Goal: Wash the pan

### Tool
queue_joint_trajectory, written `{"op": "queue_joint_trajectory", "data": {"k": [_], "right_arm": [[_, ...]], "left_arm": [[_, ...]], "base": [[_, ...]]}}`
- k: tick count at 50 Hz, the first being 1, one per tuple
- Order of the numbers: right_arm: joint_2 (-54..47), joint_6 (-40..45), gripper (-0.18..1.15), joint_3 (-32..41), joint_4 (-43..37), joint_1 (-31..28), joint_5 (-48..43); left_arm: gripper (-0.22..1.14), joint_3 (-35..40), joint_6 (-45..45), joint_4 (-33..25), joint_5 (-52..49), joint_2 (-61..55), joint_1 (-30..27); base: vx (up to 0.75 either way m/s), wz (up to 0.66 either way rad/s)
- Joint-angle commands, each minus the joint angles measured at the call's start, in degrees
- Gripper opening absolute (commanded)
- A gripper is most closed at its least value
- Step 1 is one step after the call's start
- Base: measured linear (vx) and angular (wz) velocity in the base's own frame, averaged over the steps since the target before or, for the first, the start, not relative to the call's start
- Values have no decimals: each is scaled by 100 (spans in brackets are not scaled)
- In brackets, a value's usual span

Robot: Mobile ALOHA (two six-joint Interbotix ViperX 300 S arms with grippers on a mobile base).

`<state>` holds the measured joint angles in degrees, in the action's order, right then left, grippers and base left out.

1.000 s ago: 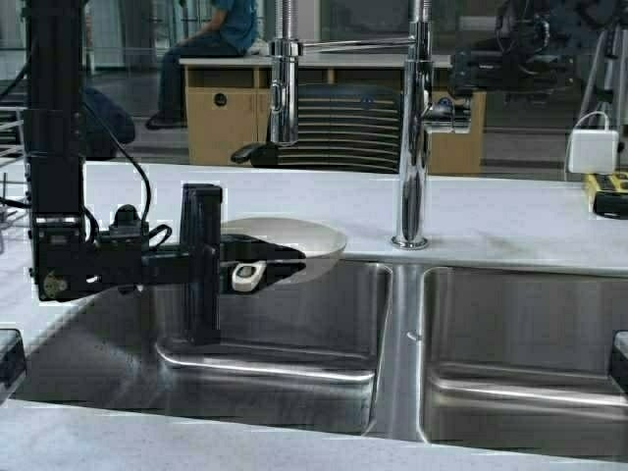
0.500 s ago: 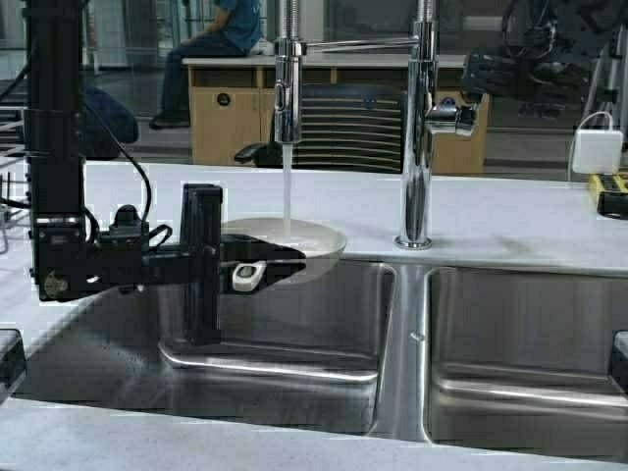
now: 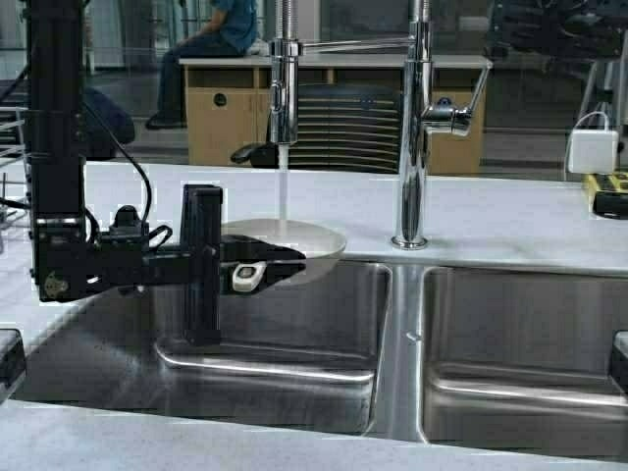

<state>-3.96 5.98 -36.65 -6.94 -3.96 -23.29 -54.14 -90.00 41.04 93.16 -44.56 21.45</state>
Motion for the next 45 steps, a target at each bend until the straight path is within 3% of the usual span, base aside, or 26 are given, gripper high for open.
{"op": "queue_joint_trajectory", "data": {"k": [1, 4, 11, 13, 20, 45], "right_arm": [[18, 9, 83, -176, -220, -9, -272], [-88, 9, 63, -185, -387, -9, -325], [-369, 9, -2, -97, -589, -18, -378], [-510, 0, -9, 9, -606, -18, -360], [-888, -53, 12, 360, -606, -18, -158], [-1248, -70, 7, 1081, -580, -246, -88]], "left_arm": [[3, 53, 97, 0, 114, 114, 9], [3, 44, 105, 0, 114, 105, 9], [3, 9, 105, 0, 158, 105, 9], [3, 0, 105, 0, 185, 105, 9], [3, 0, 114, 0, 202, 97, 9], [3, 26, 105, 0, 211, 62, 9]], "base": [[0, 0], [0, 0], [0, 0], [0, 0], [0, 0], [0, 0]]}}
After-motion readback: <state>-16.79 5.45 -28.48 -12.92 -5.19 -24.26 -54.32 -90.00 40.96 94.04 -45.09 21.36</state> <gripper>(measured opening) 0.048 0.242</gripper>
